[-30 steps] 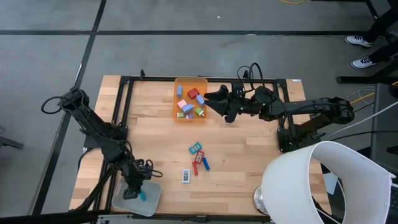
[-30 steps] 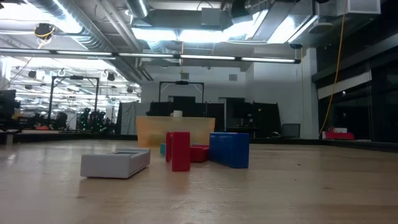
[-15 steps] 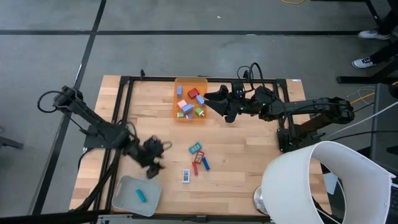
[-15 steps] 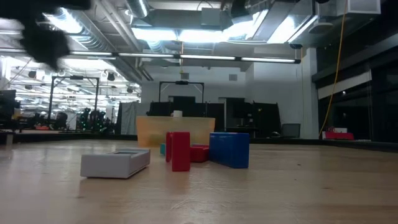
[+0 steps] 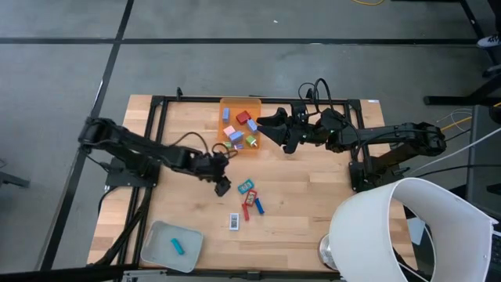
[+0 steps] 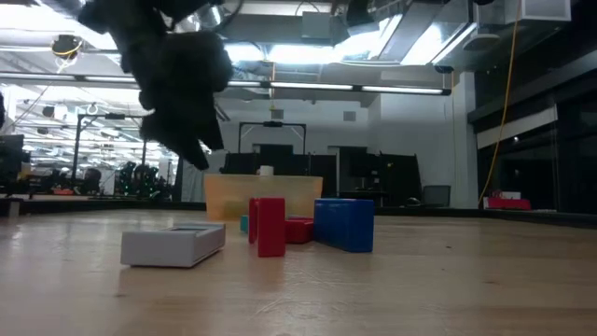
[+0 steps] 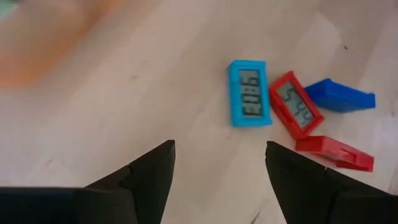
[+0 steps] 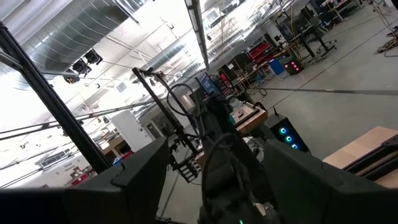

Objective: Pick & Place Office items
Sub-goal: Put the light blue digital clock into the gray bin

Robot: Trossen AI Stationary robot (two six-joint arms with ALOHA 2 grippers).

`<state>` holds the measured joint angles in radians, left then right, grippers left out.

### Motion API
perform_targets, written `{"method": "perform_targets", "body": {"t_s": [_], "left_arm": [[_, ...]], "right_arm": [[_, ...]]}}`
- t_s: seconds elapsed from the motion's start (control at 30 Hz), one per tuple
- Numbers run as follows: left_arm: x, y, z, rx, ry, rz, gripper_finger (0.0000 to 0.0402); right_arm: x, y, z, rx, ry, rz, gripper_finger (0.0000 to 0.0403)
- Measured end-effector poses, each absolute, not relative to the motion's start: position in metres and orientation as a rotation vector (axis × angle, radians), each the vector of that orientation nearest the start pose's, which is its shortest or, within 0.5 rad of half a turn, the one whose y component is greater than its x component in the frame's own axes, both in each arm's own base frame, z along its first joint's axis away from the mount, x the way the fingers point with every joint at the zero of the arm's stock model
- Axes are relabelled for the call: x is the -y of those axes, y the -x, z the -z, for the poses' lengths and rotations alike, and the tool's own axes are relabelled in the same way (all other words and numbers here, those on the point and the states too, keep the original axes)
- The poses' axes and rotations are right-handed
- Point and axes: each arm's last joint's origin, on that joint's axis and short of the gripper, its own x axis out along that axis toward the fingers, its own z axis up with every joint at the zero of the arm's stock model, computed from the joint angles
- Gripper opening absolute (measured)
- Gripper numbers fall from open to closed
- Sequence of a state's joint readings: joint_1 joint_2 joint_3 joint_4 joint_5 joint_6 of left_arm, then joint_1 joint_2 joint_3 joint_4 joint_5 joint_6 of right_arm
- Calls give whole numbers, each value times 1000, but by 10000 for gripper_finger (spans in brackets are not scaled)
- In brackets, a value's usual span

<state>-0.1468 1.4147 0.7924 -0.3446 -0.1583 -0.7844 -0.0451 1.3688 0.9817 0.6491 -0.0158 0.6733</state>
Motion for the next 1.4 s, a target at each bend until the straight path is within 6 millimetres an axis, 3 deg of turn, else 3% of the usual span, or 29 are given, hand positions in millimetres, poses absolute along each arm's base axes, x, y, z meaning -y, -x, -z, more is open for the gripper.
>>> {"method": "perform_targets", "body": {"t_s": [0.37, 0.6, 1.03, 1.4], "left_arm": [[44, -324, -175, -1051, 417, -399, 251], [48, -351, -158, -1124, 410, -416, 249], [50, -355, -156, -1132, 443, -431, 249], [55, -360, -129, -1201, 452, -440, 249]], "right_arm": [[14, -310, -349, 247, -653, -54, 261], [13, -311, -347, 222, -650, -61, 261], [12, -311, -346, 197, -636, -92, 261], [12, -311, -344, 181, -632, -85, 261]]}}
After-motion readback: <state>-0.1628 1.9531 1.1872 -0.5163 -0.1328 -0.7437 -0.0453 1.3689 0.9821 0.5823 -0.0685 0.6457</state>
